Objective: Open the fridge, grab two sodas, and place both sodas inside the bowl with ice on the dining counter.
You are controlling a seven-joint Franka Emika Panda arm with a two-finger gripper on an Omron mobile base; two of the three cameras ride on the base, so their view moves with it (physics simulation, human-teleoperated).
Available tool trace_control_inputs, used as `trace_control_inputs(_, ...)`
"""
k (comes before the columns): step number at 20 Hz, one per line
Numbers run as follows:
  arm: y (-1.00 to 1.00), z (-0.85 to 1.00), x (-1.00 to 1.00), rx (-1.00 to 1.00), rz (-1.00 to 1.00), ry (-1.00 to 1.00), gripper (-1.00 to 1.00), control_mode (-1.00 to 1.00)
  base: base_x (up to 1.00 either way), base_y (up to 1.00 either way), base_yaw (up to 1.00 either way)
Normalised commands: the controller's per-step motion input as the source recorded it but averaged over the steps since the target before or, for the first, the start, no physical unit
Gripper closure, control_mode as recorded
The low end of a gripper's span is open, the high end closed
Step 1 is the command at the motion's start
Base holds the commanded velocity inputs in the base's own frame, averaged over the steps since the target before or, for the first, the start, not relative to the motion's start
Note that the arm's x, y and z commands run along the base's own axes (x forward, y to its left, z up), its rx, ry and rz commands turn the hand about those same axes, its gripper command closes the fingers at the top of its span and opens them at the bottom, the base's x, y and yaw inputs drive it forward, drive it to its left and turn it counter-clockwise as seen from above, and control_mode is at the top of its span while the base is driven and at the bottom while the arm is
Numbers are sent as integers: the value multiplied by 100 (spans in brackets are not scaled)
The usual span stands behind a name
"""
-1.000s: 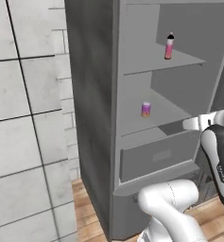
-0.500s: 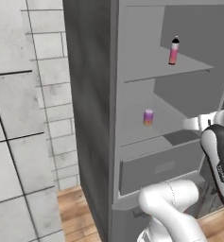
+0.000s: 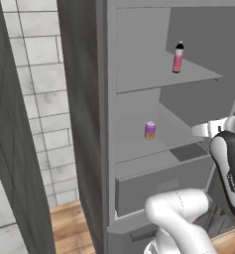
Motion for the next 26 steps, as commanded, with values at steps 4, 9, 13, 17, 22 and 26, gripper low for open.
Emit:
trace_control_inputs(4,0,0,0,0,0,0,-100,100,20,0,2)
trace_control_inputs(9,34,-59,26,-20,7,2,-100,-100,0,0,0)
trace_control_inputs(13,33,-54,31,-18,0,0,-100,-100,0,0,0)
trace_control_inputs(17,1,-25,45,-1,0,-9,-100,-100,0,0,0)
trace_control_inputs(22,8,-21,54,0,0,-9,-100,-100,0,0,0)
trace_control_inputs(26,5,-17,56,0,0,-5,-100,-100,0,0,0)
